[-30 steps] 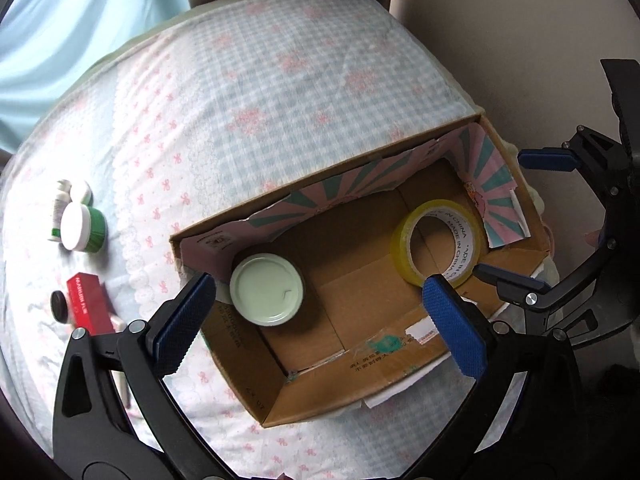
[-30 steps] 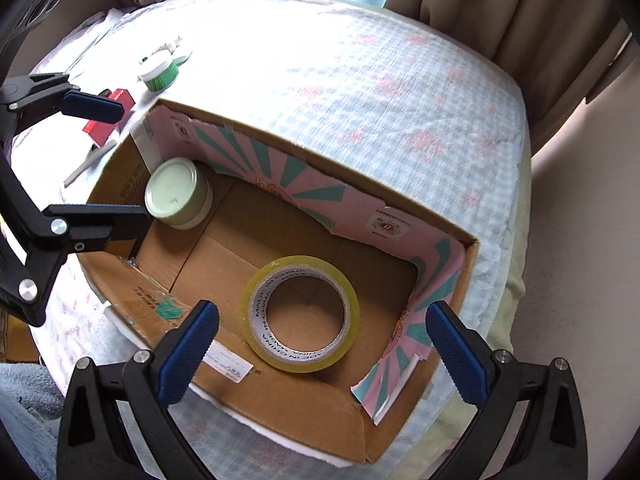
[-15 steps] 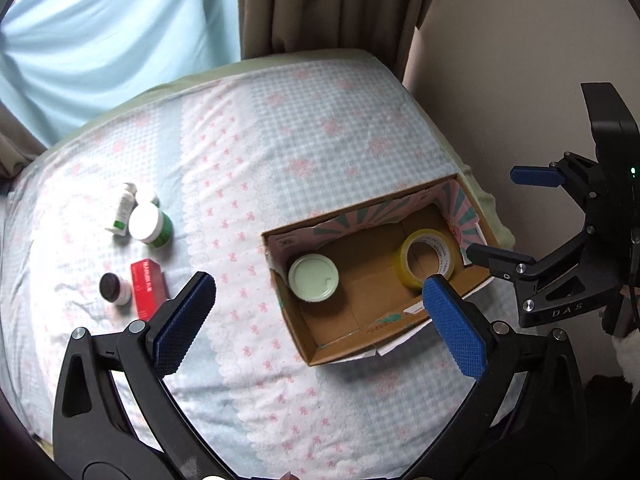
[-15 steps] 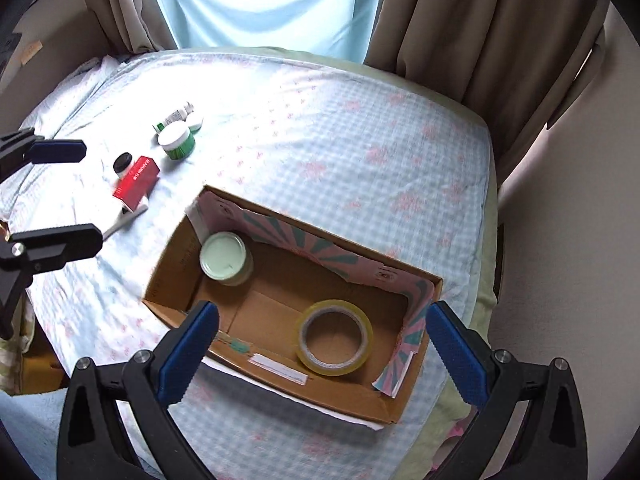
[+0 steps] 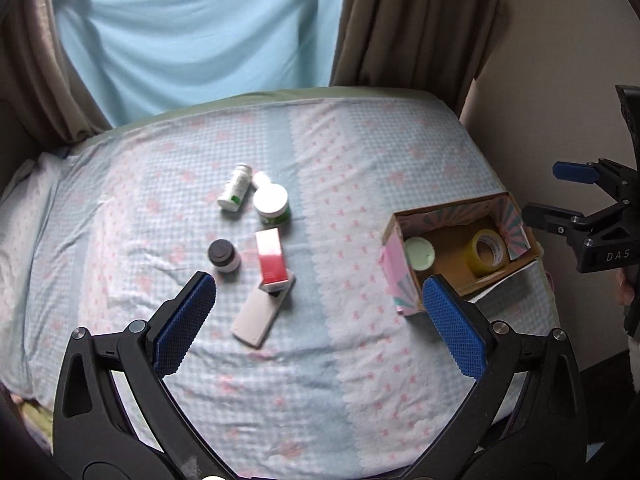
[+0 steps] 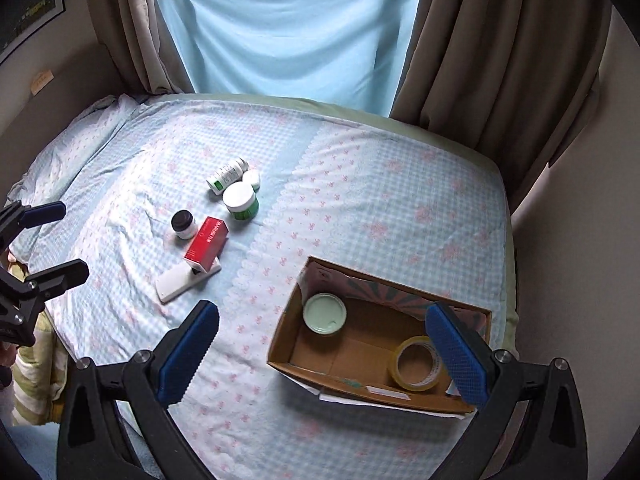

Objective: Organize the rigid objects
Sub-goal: 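Withdraw both tools from the box back over the remaining items, then grasp the black-lidded jar with the left tool while the right tool grasps the green-labelled white jar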

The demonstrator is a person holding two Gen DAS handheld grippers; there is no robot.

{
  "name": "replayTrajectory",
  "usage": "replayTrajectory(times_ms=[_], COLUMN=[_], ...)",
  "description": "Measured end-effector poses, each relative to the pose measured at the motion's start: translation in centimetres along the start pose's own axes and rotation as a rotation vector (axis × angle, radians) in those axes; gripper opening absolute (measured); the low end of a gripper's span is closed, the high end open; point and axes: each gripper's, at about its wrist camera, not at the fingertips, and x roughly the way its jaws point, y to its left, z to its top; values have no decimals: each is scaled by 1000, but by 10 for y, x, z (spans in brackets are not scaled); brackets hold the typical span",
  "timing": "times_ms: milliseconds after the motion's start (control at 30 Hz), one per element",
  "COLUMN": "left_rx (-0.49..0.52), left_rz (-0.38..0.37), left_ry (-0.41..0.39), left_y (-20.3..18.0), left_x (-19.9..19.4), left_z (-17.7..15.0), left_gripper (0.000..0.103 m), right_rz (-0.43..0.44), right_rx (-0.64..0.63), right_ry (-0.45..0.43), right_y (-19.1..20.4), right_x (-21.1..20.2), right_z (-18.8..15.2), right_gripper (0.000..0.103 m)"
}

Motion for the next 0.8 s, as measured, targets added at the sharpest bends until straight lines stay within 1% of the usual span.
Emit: replayTrajectory(times_ms=[133, 200, 367, 467, 567, 667, 800], left_rx=[16, 22, 49, 71, 75, 86, 109], left_rz=[9, 11, -7, -16, -45, -65, -82], left_ry=[-24, -25, -14, 8, 36, 74, 124], left_y=[59, 88, 146, 174, 193, 205, 214], left_x=[-16, -19, -6, 13, 35, 66, 110], left_z=[-10, -14, -19, -20, -18, -17, -19], left_gripper=[103, 103, 103, 103, 103, 103, 103], right_rz=[-33, -31, -25, -32, -37, -43, -40], right_rx=[73, 109, 173, 187, 198, 203, 209], right_ry=[-20, -26, -7, 10, 36, 63, 114], right_y=[50, 74, 126, 149, 167, 178, 182], right_x=[-7, -3, 20, 38, 61, 87, 128], right_z=[9, 14, 29, 41, 52, 61, 75], right_gripper=[103, 103, 103, 103, 103, 103, 103])
